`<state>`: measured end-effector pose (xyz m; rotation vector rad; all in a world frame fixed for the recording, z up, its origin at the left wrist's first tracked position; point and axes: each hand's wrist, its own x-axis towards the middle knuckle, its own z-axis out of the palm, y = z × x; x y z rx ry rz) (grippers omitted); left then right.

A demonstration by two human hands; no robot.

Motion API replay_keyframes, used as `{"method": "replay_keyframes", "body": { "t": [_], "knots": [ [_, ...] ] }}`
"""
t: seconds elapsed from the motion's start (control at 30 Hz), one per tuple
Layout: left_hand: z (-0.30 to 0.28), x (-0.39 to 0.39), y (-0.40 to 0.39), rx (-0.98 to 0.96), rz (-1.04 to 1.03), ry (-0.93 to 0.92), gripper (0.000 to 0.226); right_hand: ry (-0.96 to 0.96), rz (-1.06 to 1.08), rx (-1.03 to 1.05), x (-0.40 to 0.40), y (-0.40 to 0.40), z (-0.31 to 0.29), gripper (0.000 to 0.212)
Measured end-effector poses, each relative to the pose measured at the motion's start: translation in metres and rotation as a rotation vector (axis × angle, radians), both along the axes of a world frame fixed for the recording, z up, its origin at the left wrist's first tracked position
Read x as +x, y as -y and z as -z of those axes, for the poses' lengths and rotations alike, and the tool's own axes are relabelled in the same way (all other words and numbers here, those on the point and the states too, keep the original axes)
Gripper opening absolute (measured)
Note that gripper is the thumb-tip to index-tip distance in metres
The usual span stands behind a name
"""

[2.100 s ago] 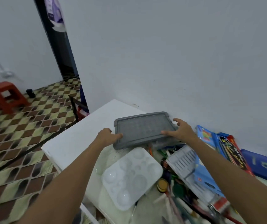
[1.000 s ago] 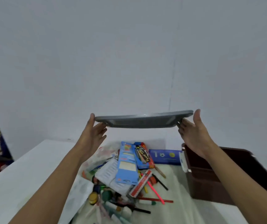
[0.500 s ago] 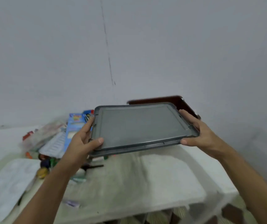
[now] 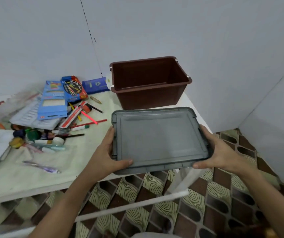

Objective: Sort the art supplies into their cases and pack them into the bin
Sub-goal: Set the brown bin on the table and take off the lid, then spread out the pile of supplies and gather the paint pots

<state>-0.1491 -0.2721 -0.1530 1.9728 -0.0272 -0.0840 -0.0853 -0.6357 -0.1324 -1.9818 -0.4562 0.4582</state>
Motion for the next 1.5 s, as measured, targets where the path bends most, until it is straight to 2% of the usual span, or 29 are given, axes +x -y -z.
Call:
{"method": "replay_keyframes", "body": {
  "t": [0.17, 0.23, 0.4, 0.53, 0.73, 0.87, 0.93, 1.03, 1.13, 1.2, 1.4, 1.5],
  "knots": [
    [0.009, 0.020, 0.026, 0.245, -0.054, -0.004, 0.128, 0.116, -0.008, -0.041, 0.026, -0.002, 0.011, 0.108],
    [0.011, 0.025, 0.032, 0.289, -0.101, -0.045, 0.130, 0.152, -0.031, -0.066, 0.038, -0.002, 0.013, 0.101],
    [0.015, 0.031, 0.037, 0.400, -0.151, -0.111, 0.128, 0.164, -0.090, -0.217, 0.061, 0.002, 0.019, 0.105],
    [0.012, 0.041, 0.037, 0.466, -0.138, -0.135, 0.131, 0.180, -0.087, -0.243, 0.070, 0.002, 0.022, 0.126],
    [0.016, 0.047, 0.037, 0.510, -0.130, -0.142, 0.133, 0.193, -0.122, -0.231, 0.070, -0.002, 0.010, 0.101],
    [0.017, 0.047, 0.034, 0.527, -0.124, -0.146, 0.133, 0.217, -0.129, -0.253, 0.073, -0.001, 0.014, 0.110],
    [0.011, 0.047, 0.035, 0.509, -0.115, -0.131, 0.126, 0.250, -0.132, -0.283, 0.074, -0.004, 0.012, 0.114],
    [-0.002, 0.048, 0.030, 0.461, -0.170, -0.030, 0.087, 0.312, -0.141, -0.314, 0.072, -0.020, 0.002, 0.124],
    [-0.013, 0.047, 0.008, 0.510, -0.262, 0.022, 0.084, 0.319, -0.153, -0.332, 0.073, -0.057, -0.003, 0.131],
    [-0.021, 0.044, -0.015, 0.530, -0.313, 0.034, 0.075, 0.339, -0.197, -0.305, 0.074, -0.090, -0.006, 0.123],
    [-0.049, 0.019, -0.101, 0.520, -0.498, 0.039, 0.049, 0.405, -0.326, -0.123, 0.068, -0.229, -0.021, 0.079],
    [-0.060, 0.009, -0.147, 0.536, -0.582, -0.017, 0.052, 0.421, -0.369, -0.064, 0.062, -0.288, -0.024, 0.065]
  ]
}}
